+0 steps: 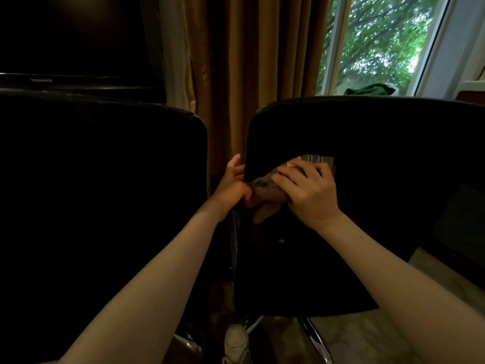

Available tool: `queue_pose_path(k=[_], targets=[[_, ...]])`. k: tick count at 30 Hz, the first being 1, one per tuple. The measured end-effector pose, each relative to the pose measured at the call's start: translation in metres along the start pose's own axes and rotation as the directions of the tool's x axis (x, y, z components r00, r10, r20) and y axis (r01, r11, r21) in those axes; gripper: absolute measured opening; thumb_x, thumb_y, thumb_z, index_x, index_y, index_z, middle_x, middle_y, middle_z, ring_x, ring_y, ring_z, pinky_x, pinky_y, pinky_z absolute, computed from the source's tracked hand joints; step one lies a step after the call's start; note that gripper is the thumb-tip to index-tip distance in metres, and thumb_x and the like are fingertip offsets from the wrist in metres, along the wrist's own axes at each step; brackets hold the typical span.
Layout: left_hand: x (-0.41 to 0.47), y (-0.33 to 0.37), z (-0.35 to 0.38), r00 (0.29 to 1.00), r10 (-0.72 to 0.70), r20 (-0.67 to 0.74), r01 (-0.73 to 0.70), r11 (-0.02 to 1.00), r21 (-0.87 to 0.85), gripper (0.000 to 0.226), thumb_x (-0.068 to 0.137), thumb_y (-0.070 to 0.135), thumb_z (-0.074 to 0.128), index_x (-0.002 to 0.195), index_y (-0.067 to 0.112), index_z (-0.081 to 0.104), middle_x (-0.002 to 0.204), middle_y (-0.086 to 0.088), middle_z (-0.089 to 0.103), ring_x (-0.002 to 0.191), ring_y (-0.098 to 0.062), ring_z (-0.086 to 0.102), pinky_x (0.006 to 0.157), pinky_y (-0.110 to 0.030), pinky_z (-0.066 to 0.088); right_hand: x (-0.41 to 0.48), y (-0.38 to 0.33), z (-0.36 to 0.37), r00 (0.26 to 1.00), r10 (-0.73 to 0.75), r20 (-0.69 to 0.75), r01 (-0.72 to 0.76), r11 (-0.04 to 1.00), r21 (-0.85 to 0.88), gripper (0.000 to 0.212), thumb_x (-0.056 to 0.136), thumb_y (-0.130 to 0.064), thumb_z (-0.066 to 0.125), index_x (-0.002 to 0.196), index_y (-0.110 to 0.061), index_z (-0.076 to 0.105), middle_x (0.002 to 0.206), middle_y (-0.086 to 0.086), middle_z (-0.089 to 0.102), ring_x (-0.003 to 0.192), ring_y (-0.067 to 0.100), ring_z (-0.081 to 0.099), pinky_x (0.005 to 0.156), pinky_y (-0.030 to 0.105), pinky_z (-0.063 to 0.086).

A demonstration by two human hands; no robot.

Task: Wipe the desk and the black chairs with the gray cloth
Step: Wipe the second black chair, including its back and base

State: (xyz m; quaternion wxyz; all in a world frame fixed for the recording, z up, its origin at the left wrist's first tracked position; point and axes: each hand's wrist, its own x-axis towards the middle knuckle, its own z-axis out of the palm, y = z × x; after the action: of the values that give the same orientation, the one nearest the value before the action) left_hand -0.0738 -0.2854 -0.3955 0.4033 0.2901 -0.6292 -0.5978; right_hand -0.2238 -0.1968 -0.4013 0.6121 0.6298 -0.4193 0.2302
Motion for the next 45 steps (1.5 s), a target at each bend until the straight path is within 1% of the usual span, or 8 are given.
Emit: queue_pose_path(k=[7,14,17,23,28,34,40,45], targets=[[-0.018,0.005,-0.001,0.997,-0.021,0.078,0.041,0.962,-0.269,0.075,0.070,-0.009,0.028,0.143,0.006,0.028,0.115,-0.012,0.050,0.097,-0.020,0.052,0.082,-0.023,0.040,0.032,-0.016,-0.007,0.990,0.107,-0.094,-0.109,0.994,-0.017,0.019,0.090,-0.015,0.052,0.090,-0.017,0.071,0.096,0.001,0.071,0.092,0.026,0.063,0.074,0.034,0.033],[-0.006,-0.019,-0.002,0.999,-0.027,0.022,0.027,0.999,0.027,0.079,0.074,-0.024,0.022,0.141,0.015,0.036,0.123,-0.010,0.048,0.092,-0.015,0.055,0.066,-0.024,0.041,-0.006,-0.042,0.007,0.999,0.042,-0.013,-0.043,0.985,-0.165,0.021,0.088,-0.015,0.054,0.096,-0.017,0.073,0.098,0.005,0.070,0.097,0.029,0.048,0.071,0.037,0.032],[-0.005,-0.035,0.007,0.995,-0.079,0.067,0.073,0.993,0.089,0.066,0.085,-0.025,0.023,0.143,0.004,0.030,0.134,-0.017,0.047,0.118,-0.024,0.050,0.075,-0.021,0.048,-0.027,-0.054,0.013,0.998,0.056,0.039,-0.048,0.982,-0.182,0.022,0.086,-0.015,0.055,0.097,-0.016,0.074,0.097,0.005,0.070,0.096,0.029,0.047,0.069,0.037,0.032],[0.009,-0.058,0.005,0.989,-0.110,0.104,0.083,0.968,0.237,0.066,0.085,-0.024,0.026,0.134,0.020,0.035,0.073,-0.001,0.056,0.051,-0.004,0.056,0.049,-0.017,0.041,-0.059,-0.058,0.024,0.994,0.097,0.046,-0.093,0.992,-0.083,0.023,0.082,-0.020,0.062,0.102,-0.017,0.073,0.096,0.007,0.071,0.095,0.028,0.047,0.067,0.036,0.030],[0.000,-0.098,-0.001,0.954,-0.253,0.160,0.178,0.909,0.376,0.061,0.083,-0.023,0.030,0.134,0.006,0.045,0.076,-0.005,0.054,0.064,-0.013,0.049,0.042,-0.012,0.039,-0.097,-0.080,0.024,0.989,0.067,0.133,-0.074,0.996,0.048,0.033,0.078,-0.021,0.055,0.105,-0.014,0.072,0.097,0.009,0.071,0.084,0.026,0.041,0.067,0.034,0.026],[-0.016,-0.161,-0.002,0.905,-0.391,0.168,0.289,0.854,0.432,0.061,0.077,-0.026,0.035,0.128,0.003,0.052,0.075,-0.003,0.054,0.069,-0.012,0.050,0.056,-0.019,0.040,-0.161,-0.108,0.026,0.960,-0.012,0.279,-0.032,0.988,0.152,0.036,0.081,-0.026,0.055,0.113,-0.014,0.065,0.100,0.008,0.070,0.086,0.026,0.043,0.067,0.037,0.029],[-0.018,-0.190,0.008,0.906,-0.397,0.147,0.310,0.859,0.406,0.068,0.075,-0.027,0.034,0.131,0.010,0.048,0.078,-0.002,0.055,0.073,-0.010,0.052,0.053,-0.016,0.041,-0.195,-0.127,0.035,0.962,0.108,0.250,-0.166,0.960,0.224,0.040,0.079,-0.029,0.058,0.117,-0.019,0.052,0.115,0.003,0.050,0.093,0.024,0.045,0.069,0.036,0.029],[-0.032,-0.225,0.010,0.870,-0.478,0.122,0.352,0.775,0.525,0.046,0.082,-0.019,0.040,0.119,0.004,0.056,0.075,-0.001,0.056,0.069,-0.010,0.053,0.055,-0.017,0.042,-0.234,-0.150,0.038,0.941,0.070,0.330,-0.190,0.919,0.346,0.051,0.070,-0.018,0.060,0.119,-0.018,0.048,0.114,0.005,0.044,0.095,0.026,0.042,0.074,0.038,0.030]])
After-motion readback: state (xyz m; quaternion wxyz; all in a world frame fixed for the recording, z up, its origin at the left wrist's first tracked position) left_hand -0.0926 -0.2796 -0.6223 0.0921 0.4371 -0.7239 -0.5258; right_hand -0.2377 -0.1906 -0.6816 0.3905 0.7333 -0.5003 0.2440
